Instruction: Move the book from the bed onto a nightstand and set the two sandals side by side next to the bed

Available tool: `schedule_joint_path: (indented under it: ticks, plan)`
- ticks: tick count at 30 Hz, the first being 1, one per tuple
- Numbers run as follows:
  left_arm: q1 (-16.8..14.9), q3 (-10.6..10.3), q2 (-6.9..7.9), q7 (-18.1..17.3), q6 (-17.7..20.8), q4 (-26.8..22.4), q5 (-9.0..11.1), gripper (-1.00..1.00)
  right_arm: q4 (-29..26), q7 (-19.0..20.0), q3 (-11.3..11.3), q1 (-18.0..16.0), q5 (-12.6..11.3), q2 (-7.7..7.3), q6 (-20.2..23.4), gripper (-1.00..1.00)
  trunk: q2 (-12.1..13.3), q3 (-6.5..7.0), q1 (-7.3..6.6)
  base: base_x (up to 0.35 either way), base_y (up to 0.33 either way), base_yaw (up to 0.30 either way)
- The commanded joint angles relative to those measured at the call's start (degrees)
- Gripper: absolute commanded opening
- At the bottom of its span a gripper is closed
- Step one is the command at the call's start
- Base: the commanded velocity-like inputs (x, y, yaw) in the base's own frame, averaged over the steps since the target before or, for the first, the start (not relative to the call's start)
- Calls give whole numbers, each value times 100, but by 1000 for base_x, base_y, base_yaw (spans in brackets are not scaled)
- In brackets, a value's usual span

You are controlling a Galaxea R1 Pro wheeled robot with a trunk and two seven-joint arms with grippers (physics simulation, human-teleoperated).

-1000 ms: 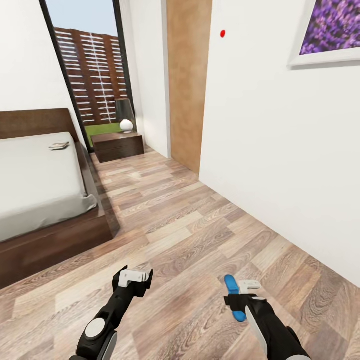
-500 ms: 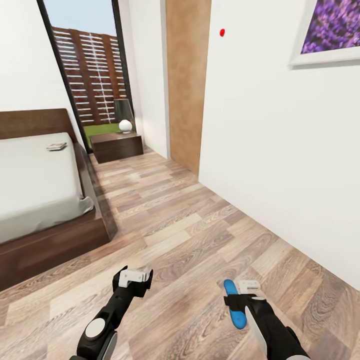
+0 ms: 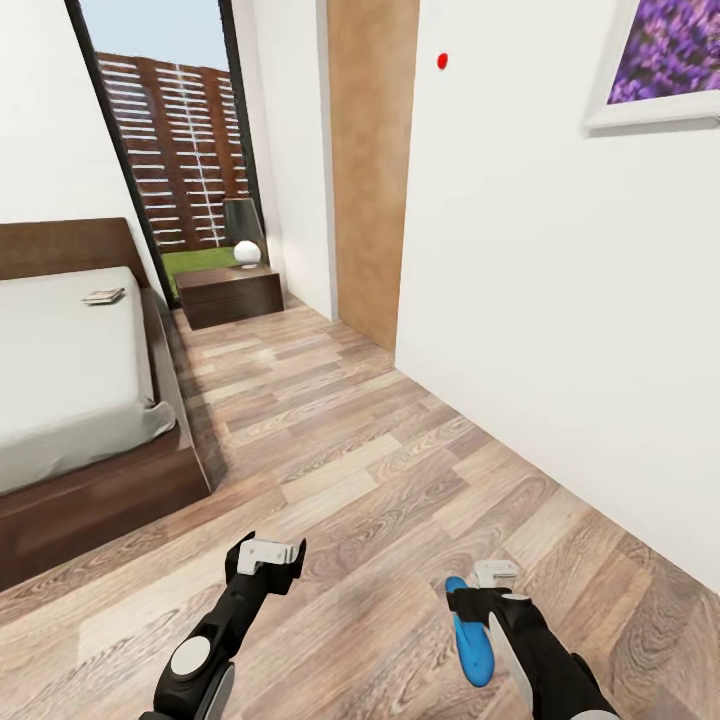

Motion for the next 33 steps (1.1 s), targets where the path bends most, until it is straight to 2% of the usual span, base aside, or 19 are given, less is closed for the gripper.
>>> schedule_joint_path:
  ticks: [1,6,21,33]
  plan:
    - [-1,-1,-1,5,35,-11,-2,100,-7,-8,3,-2,8,4,29,100,-2,-5,-1,62,-272,0]
    - [-1,-1,-1,5,34,-11,-4,100,-6,-8,8,-2,8,10,28,100,-2,-5,-1,29,-123,0]
    - [-1,-1,-2,5,34,-11,-4,100,-6,-8,8,-2,8,9,28,100,-2,-5,-1,2,-7,0]
    - [-1,-1,-9,5,43,-11,-4,100,-7,-8,9,-2,8,9,28,100,-18,-271,30,0,0,0]
